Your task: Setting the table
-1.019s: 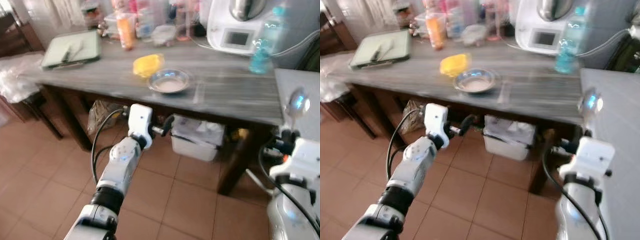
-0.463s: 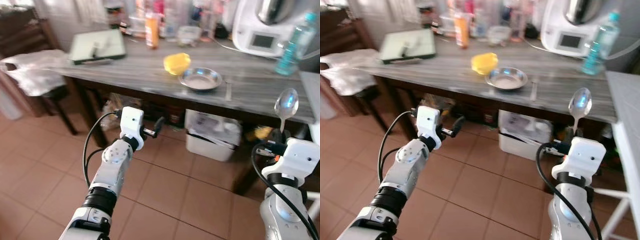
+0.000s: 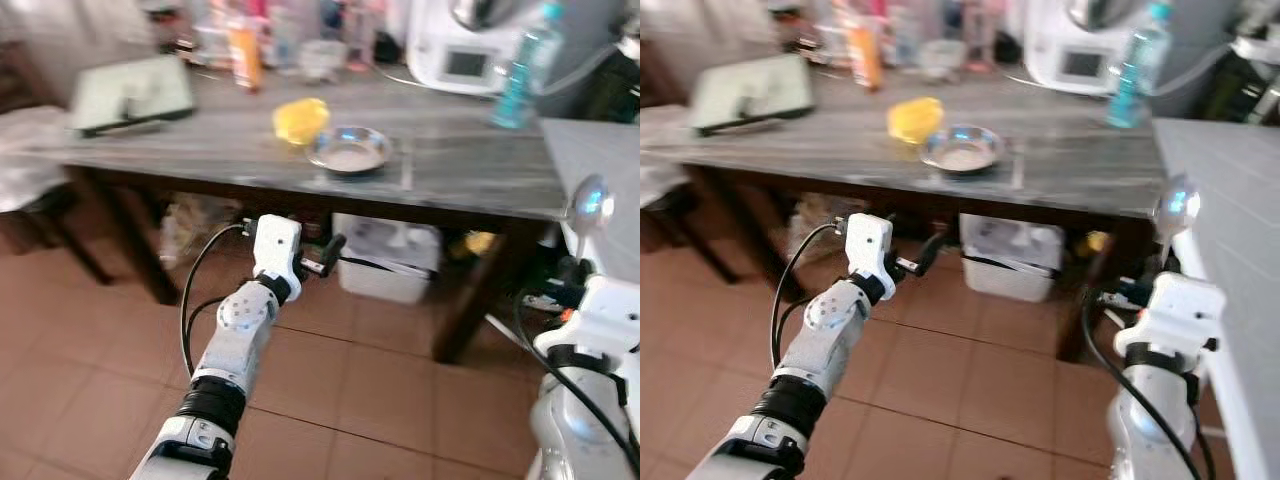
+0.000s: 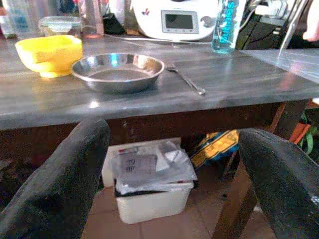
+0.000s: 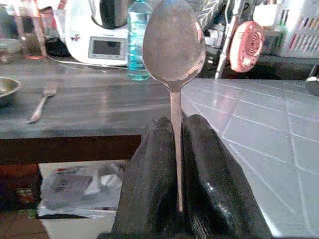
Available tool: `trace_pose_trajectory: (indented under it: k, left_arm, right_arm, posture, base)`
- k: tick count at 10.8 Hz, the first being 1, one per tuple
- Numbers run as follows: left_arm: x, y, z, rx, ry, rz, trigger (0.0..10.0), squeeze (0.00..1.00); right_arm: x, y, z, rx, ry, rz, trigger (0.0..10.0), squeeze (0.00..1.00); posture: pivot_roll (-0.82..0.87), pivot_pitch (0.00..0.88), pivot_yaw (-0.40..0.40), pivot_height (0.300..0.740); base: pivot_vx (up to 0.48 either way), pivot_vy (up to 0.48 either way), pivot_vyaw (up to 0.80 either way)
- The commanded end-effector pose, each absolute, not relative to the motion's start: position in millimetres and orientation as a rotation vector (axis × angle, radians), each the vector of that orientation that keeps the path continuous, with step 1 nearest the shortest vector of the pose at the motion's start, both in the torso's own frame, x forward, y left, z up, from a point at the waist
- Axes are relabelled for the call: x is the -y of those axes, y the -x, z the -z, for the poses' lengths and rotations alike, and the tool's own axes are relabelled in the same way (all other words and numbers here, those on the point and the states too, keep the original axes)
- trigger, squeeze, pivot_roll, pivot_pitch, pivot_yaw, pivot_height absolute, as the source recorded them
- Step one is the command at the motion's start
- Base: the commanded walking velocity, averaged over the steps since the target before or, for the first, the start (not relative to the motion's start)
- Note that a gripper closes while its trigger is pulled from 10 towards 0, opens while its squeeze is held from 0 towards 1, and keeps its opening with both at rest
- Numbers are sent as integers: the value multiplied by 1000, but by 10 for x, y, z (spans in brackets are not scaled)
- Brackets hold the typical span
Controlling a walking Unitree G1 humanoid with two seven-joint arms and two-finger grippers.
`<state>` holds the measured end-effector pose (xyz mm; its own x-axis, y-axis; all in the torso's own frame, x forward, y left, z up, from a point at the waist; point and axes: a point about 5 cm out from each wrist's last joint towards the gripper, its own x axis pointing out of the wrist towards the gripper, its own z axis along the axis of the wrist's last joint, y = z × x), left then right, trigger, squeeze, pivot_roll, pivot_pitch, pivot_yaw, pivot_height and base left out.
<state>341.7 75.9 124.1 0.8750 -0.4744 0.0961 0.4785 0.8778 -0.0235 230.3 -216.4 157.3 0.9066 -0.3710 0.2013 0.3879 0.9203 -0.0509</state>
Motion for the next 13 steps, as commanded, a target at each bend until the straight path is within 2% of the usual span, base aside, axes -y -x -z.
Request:
trace_pose_trajectory:
  k: [1,5,9,13]
  left_arm:
    - [-806,-3411,-1191,70,53,478,10000,0]
    - [-793,-3354,-1168,72,114,542,10000,0]
    - [-787,-3333,-1172,75,130,571,10000,0]
    - [-988,-3288,-1119,62,102,544,10000,0]
  right_arm:
    - [2143,-2310,-1622,208,82,377,10000,0]
    - [2122,-2295,-1611,202,85,372,10000,0]
    - [2131,-2285,-1612,200,84,378,10000,0]
    - [2130,-2250,-1580,190,81,383,10000,0]
  posture:
    - [-3,68,40,740]
    - [-9,75,36,740]
    - [-7,80,38,740]
    - [-6,82,41,740]
  base:
    - [0,0,0]
    - [0,0,0]
    - [279,0,0]
    - [297,0,0]
